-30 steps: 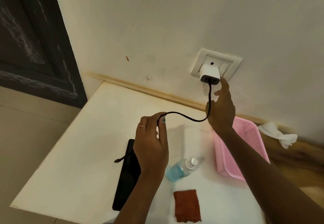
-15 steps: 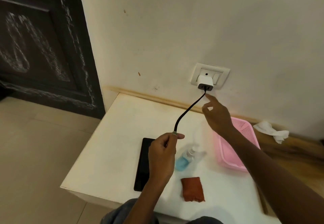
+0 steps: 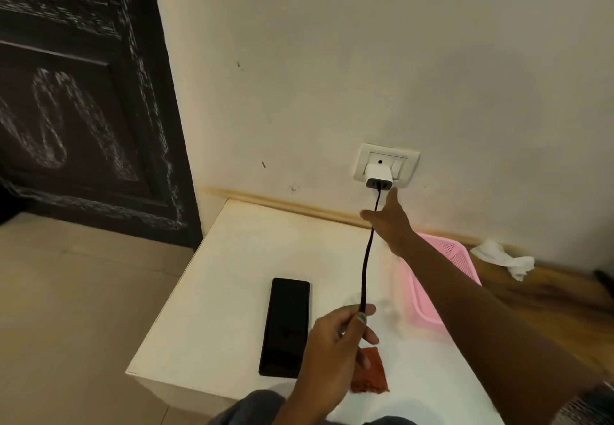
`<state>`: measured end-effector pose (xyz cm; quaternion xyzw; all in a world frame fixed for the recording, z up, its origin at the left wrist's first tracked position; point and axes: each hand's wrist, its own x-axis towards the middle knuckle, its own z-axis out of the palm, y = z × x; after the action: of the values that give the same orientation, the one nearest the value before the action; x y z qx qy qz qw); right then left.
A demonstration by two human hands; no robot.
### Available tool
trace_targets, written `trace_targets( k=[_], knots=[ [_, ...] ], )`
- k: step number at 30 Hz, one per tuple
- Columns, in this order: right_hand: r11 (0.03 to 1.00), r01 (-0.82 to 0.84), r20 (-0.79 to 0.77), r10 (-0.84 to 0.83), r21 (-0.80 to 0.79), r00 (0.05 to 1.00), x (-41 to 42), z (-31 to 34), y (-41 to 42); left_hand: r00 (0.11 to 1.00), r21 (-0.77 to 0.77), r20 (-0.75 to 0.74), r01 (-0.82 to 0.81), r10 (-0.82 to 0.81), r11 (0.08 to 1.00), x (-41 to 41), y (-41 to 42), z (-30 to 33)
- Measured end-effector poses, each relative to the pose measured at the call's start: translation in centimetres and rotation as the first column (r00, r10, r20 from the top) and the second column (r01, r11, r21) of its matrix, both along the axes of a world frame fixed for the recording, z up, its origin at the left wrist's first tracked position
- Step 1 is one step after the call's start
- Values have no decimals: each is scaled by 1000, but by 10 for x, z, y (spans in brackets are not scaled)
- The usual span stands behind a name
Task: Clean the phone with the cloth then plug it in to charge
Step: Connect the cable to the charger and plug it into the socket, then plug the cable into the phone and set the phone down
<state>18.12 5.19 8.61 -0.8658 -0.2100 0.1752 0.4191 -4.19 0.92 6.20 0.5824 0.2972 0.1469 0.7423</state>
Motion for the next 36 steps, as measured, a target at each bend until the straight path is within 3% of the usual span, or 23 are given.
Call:
trace_targets(
  k=[10, 14, 17, 20, 26, 30, 34, 36],
  knots=[
    [994, 50, -4, -51, -98, 999, 15, -21, 37, 1000, -91, -12, -14, 13, 996, 6, -5, -12],
    [988, 1, 3, 0, -152, 1000, 19, -14, 27, 1000, -108, -19, -4, 2, 994, 1, -9, -15],
    [995, -65, -104, 57, -80, 993, 18, 1, 12, 999, -120, -25, -27, 24, 992, -6, -12, -10],
    [998, -22, -295, 39, 61, 955, -4, 15, -3, 996, -81, -73, -50, 44, 995, -11, -13, -6],
    [930, 220, -693, 49, 294, 719, -77, 25, -31, 989, 50, -118, -88, 93, 995, -28, -11, 7],
    [907, 241, -764, 122, 345, 633, -128, 14, -56, 983, 91, -149, -95, 108, 991, -45, -5, 4],
    [937, 140, -694, 130, 319, 709, -179, -6, -75, 954, 156, -240, -145, 180, 977, -67, 2, -7],
    [948, 123, -705, 127, 292, 698, -199, -21, -82, 929, 182, -298, -168, 218, 969, -78, 8, -17]
  ],
)
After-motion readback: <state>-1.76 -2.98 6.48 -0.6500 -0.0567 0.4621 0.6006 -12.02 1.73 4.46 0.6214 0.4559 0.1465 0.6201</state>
